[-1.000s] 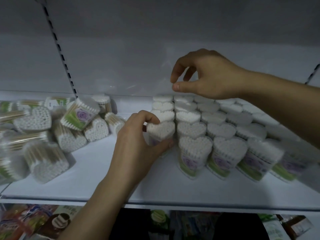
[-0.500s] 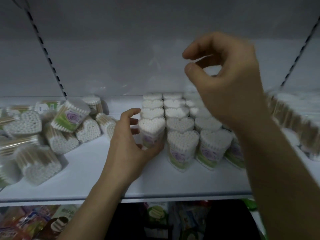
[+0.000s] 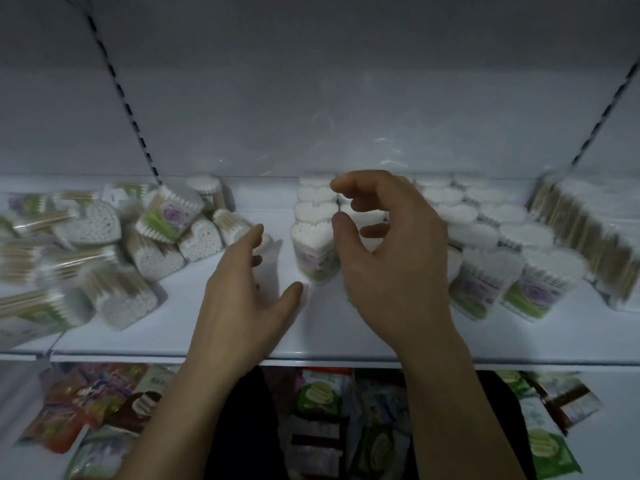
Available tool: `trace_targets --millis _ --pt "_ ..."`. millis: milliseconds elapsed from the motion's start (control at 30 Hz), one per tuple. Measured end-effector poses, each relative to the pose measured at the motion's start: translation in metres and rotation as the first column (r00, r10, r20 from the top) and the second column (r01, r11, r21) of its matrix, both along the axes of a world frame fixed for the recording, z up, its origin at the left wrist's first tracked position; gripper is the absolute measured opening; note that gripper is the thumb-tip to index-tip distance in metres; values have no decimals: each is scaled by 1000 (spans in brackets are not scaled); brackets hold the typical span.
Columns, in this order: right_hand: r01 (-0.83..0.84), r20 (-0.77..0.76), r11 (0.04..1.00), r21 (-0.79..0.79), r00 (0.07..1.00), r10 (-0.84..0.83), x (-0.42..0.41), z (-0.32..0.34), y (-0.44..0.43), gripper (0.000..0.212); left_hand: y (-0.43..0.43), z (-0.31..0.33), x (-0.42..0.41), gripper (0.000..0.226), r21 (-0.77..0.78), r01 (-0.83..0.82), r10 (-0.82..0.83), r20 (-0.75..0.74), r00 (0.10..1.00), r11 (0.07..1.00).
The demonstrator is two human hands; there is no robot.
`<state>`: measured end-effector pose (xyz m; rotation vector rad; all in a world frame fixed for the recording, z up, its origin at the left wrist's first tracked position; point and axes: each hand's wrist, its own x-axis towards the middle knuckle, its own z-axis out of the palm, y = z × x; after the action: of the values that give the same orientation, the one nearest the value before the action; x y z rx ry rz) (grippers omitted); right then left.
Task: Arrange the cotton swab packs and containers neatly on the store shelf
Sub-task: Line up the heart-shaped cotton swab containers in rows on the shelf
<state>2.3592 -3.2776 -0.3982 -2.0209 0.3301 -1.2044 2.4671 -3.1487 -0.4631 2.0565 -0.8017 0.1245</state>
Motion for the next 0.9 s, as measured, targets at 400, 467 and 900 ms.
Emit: trace_targets --millis 400,467,900 --pt "-230 -203 969 87 949 244 78 -34 73 40 122 25 25 32 190 -363 269 392 880 912" --pt "-191 -268 981 29 944 192 92 -40 75 47 131 24 32 37 238 -407 297 390 871 882" --pt "45 -572 982 -183 808 -144 140 -59 77 41 162 1 89 43 451 -278 91 393 915 848"
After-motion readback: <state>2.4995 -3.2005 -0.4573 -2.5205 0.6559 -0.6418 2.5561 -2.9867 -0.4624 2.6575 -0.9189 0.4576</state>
